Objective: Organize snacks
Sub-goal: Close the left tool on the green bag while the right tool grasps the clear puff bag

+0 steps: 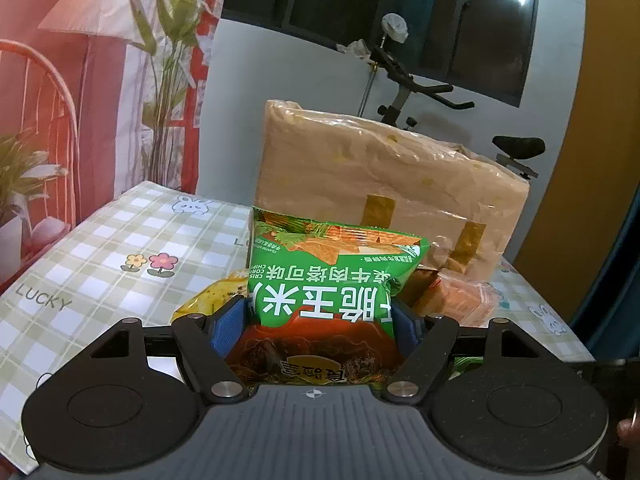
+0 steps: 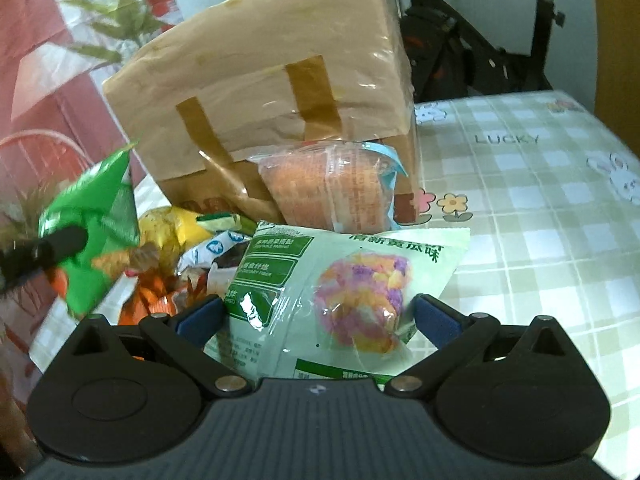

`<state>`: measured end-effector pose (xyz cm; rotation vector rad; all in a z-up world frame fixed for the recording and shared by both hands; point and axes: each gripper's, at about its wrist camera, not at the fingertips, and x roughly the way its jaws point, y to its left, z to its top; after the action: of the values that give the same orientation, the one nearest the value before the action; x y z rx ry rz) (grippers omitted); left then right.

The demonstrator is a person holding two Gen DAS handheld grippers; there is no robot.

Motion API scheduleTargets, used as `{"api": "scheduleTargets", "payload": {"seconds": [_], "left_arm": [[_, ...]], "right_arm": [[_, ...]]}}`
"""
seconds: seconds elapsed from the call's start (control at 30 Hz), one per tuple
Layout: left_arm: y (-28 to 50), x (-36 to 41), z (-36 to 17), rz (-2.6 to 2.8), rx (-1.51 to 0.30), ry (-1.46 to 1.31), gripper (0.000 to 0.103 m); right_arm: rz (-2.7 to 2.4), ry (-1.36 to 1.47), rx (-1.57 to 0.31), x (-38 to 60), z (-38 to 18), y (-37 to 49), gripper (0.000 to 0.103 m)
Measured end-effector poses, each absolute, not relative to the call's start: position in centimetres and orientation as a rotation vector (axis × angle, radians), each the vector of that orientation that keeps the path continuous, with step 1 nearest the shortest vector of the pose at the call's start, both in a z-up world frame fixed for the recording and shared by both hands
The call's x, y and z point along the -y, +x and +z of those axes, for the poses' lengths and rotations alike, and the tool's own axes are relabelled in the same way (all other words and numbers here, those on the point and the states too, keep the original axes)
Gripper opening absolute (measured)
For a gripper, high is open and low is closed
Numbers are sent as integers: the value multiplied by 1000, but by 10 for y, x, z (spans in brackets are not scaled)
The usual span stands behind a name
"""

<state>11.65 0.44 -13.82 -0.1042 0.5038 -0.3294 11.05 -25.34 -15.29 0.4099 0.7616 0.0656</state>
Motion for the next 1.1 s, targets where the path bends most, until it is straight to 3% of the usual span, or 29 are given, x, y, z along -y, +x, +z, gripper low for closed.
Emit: {"api": "scheduleTargets", "payload": {"seconds": [0.2,0.6,1.1], "left_arm": [[115,-6,-140,-324,-506,-110,77],[114,-6,-144,-318,-519,-103,77],[110,-5,-144,-299,-516,-94,77]], "right_arm": [[80,491,-765,260,-151,113,103],[76,254,-733,234,-155,109,103],[107,209,-714,228,-161,106,103]]}}
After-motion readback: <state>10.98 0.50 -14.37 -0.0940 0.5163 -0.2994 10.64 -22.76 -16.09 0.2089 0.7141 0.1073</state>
